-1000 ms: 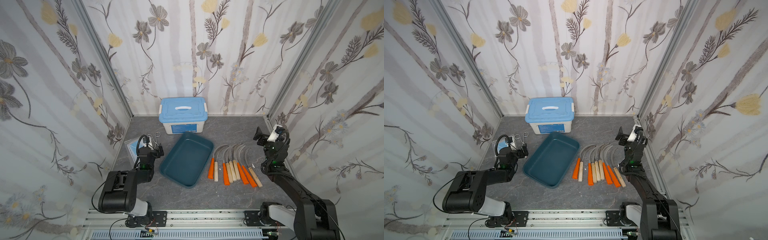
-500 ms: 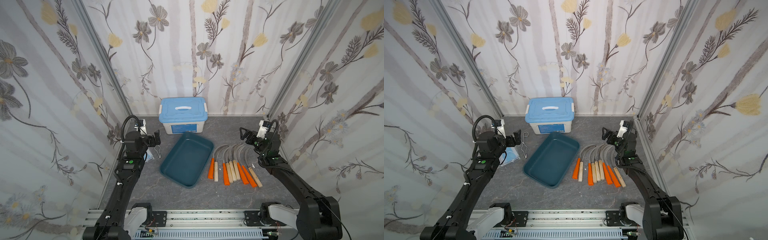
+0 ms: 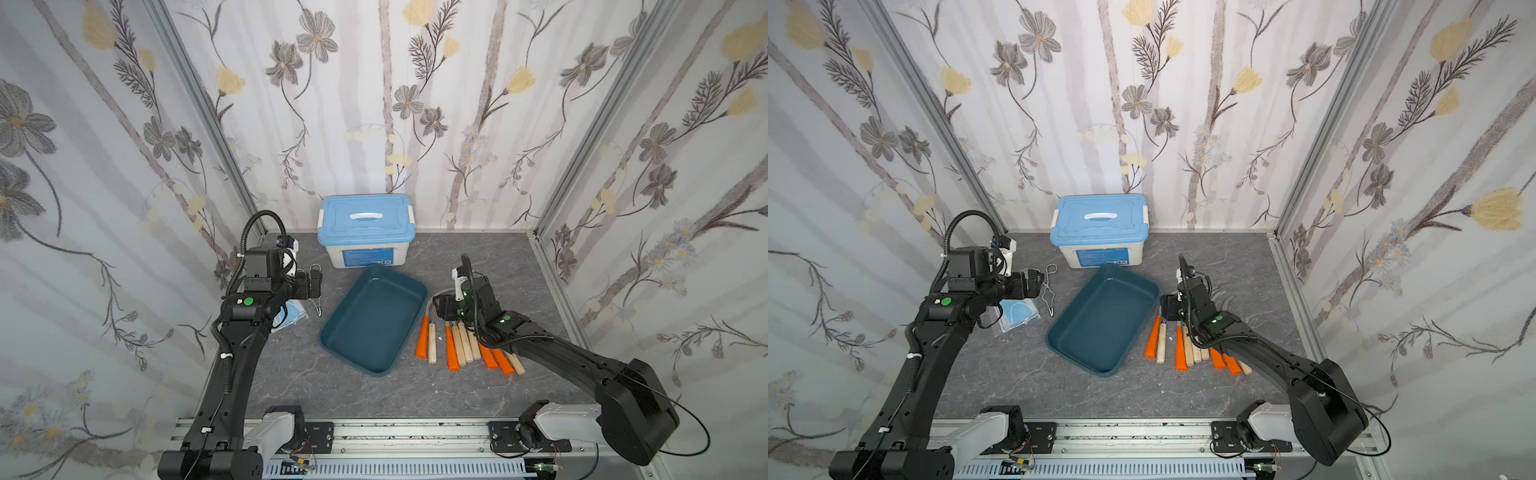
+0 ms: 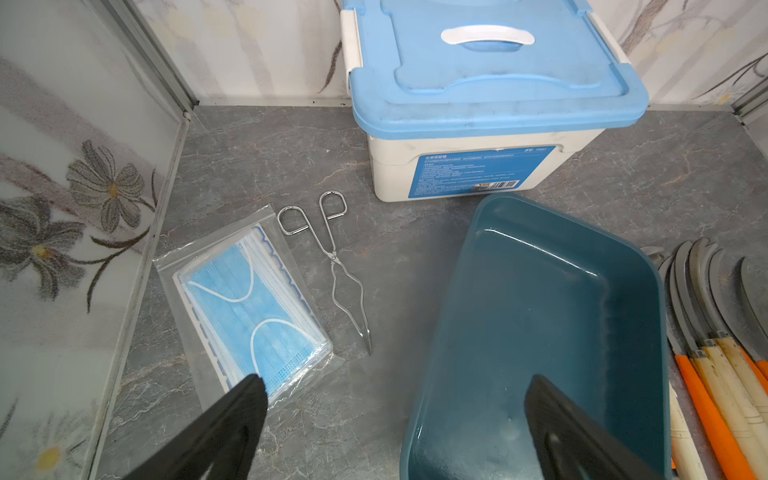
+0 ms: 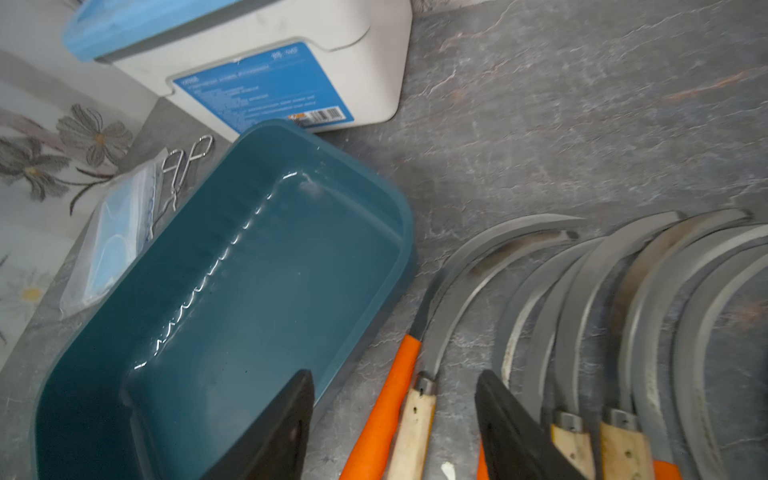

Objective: Put small sickles into storage boxes
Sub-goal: Pick up the sickle at the center of the board.

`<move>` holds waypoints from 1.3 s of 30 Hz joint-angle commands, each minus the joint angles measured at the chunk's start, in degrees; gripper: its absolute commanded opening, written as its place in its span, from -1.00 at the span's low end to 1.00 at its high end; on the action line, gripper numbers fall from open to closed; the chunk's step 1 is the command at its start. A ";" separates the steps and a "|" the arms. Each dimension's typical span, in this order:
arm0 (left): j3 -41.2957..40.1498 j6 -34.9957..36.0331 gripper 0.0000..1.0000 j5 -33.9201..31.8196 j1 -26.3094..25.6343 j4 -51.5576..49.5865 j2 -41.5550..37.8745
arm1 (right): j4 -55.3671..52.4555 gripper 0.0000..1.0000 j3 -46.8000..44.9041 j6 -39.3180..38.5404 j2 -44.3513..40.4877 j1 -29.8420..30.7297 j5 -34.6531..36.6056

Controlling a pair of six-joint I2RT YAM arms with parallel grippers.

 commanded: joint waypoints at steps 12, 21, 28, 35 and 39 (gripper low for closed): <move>-1.73 2.41 1.00 0.62 -0.41 -0.52 2.35 | -8.43 0.23 2.76 5.54 11.39 5.86 10.48; -0.58 3.53 1.00 1.45 -1.82 0.14 4.90 | -17.42 0.15 0.54 5.24 -4.54 -7.72 6.07; -2.24 5.59 1.00 1.85 -3.70 1.91 6.12 | -29.77 0.17 6.14 2.97 -7.47 -17.45 9.15; -4.74 5.94 1.00 2.76 -4.80 3.17 6.01 | -28.20 0.17 4.36 2.88 -0.94 -21.50 9.03; -5.83 6.22 1.00 3.29 -5.26 3.01 5.84 | -28.68 0.17 3.86 2.73 1.98 -21.48 9.09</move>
